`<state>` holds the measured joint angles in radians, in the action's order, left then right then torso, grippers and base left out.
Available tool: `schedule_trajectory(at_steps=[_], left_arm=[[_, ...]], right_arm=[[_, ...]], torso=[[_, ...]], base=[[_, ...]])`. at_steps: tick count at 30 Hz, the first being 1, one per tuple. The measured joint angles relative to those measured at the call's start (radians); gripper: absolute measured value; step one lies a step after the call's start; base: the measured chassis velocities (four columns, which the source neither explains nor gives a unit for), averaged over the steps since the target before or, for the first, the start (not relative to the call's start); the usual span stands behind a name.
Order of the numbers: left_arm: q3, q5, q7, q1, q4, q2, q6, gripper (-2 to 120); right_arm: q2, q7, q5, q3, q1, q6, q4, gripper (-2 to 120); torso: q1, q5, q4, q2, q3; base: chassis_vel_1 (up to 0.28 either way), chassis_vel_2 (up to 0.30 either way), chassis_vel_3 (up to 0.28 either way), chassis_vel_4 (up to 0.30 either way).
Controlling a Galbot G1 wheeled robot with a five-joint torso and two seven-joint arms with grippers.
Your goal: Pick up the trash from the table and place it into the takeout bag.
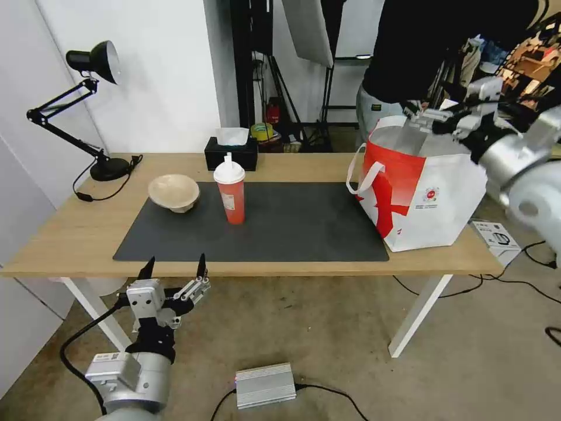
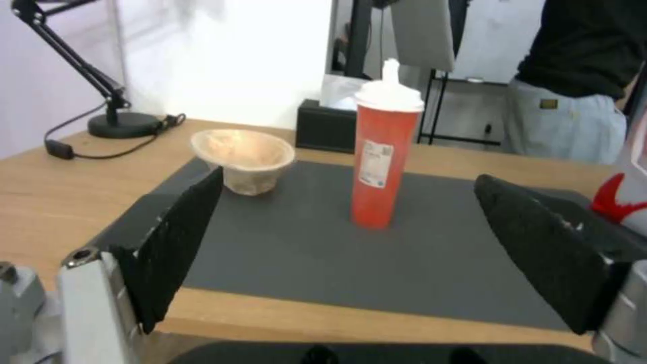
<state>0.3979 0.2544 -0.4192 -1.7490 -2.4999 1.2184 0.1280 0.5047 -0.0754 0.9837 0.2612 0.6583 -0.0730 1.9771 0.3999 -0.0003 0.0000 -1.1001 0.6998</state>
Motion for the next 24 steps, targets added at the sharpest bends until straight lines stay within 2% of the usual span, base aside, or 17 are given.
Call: schedule_trajectory(at_steps=[2, 3, 7, 8, 10, 11, 13, 14, 18, 24], left_arm=[[0.002, 0.000, -0.005, 0.002, 0.000, 0.002, -0.006, 100], [0.002, 0.000, -0.005, 0.002, 0.000, 0.002, -0.006, 100], [0.002, -0.001, -0.006, 0.001, 0.000, 0.005, -0.008, 100], [0.002, -0.001, -0.006, 0.001, 0.000, 0.005, -0.008, 100], [0.002, -0.001, -0.006, 0.001, 0.000, 0.006, -0.009, 100], [0.002, -0.001, -0.006, 0.001, 0.000, 0.006, -0.009, 100], [0.001, -0.002, -0.006, 0.001, 0.000, 0.009, -0.010, 100], [0.001, -0.002, -0.006, 0.001, 0.000, 0.009, -0.010, 100], [-0.002, -0.002, -0.006, 0.006, 0.000, 0.011, -0.011, 100], [-0.003, -0.002, -0.006, 0.011, 0.000, 0.011, -0.012, 100]], right_arm=[[0.035, -0.073, -0.042, 0.033, 0.079, 0.047, 0.056, 100], [0.035, -0.073, -0.042, 0.033, 0.079, 0.047, 0.056, 100], [0.137, -0.215, -0.156, 0.088, 0.228, 0.115, 0.151, 100], [0.137, -0.215, -0.156, 0.088, 0.228, 0.115, 0.151, 100], [0.199, -0.247, -0.239, 0.127, 0.340, 0.154, 0.196, 100], [0.199, -0.247, -0.239, 0.127, 0.340, 0.154, 0.196, 100], [0.258, -0.279, -0.316, 0.157, 0.464, 0.182, 0.240, 100], [0.258, -0.279, -0.316, 0.157, 0.464, 0.182, 0.240, 100], [0.359, -0.295, -0.424, 0.198, 0.647, 0.204, 0.314, 100], [0.437, -0.296, -0.530, 0.210, 0.766, 0.220, 0.370, 100]], torso=[[0.000, 0.0002, 0.0000, 0.000, 0.000], [0.000, 0.0002, 0.0000, 0.000, 0.000], [0.000, 0.0002, 0.0002, 0.000, 0.000], [0.000, 0.0002, 0.0002, 0.000, 0.000], [0.000, 0.0003, 0.0001, 0.000, 0.000], [0.000, 0.0003, 0.0001, 0.000, 0.000], [0.000, 0.0002, -0.0001, 0.000, 0.000], [0.000, 0.0002, -0.0001, 0.000, 0.000], [0.000, 0.0002, -0.0002, 0.000, 0.000], [0.000, 0.0002, 0.0000, 0.000, 0.000]], base=[[0.000, 0.000, 0.000, 0.000], [0.000, 0.000, 0.000, 0.000], [0.000, 0.000, 0.000, 0.000], [0.000, 0.000, 0.000, 0.000], [0.000, 0.000, 0.000, 0.000], [0.000, 0.000, 0.000, 0.000], [0.000, 0.000, 0.000, 0.000], [0.000, 0.000, 0.000, 0.000], [0.000, 0.000, 0.000, 0.000], [0.000, 0.000, 0.000, 0.000]])
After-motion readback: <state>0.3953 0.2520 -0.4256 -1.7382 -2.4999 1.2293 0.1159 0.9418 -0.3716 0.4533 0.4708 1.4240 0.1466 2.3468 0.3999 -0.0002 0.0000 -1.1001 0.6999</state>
